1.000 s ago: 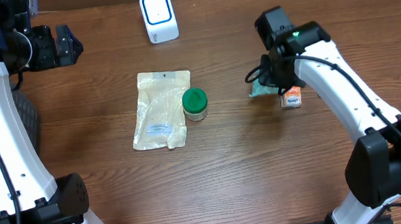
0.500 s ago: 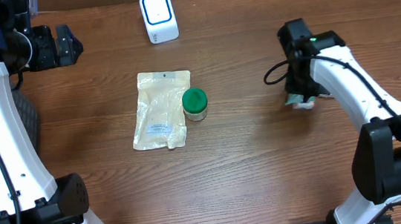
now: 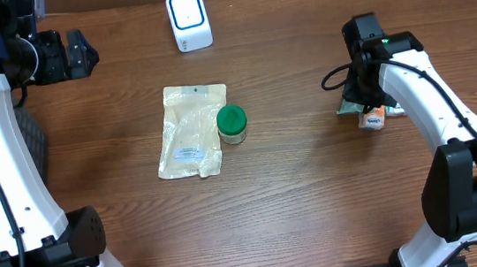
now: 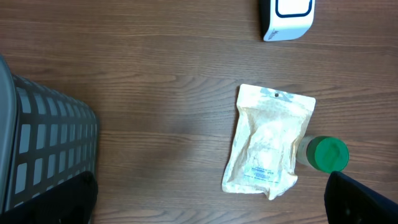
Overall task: Scan the item barcode
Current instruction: 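Open the right gripper to release the packet on the table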
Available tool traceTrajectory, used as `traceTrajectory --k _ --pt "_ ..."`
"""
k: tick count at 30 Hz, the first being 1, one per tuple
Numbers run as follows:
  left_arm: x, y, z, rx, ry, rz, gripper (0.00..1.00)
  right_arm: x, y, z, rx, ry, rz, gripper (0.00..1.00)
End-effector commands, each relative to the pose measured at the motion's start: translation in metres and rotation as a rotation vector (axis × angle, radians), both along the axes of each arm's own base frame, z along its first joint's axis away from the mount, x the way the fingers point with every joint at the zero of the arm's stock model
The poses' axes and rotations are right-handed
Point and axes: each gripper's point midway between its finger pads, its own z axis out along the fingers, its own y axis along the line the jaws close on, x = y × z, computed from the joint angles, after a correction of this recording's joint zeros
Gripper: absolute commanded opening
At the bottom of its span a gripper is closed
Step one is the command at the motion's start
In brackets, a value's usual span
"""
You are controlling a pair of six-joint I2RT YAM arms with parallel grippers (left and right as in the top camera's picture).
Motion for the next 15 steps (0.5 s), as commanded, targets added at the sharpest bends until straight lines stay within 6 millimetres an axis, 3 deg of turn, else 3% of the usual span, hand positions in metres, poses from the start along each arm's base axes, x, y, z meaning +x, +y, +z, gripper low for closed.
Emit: traceTrajectory --k 1,5,15 --pt "0.000 0.003 -0.002 0.009 0.007 -0.006 1.00 0.014 0.003 0.011 0.054 -0.080 -0.083 0.06" --pt "0.000 0.003 -0.002 0.009 0.007 -0.006 1.00 0.018 -0.002 0.009 0.047 -0.099 -0.095 0.09" --pt "0.000 0.003 -0.002 0.009 0.007 -0.006 0.99 0.007 -0.036 0.003 -0.054 -0.076 -0.156 0.09"
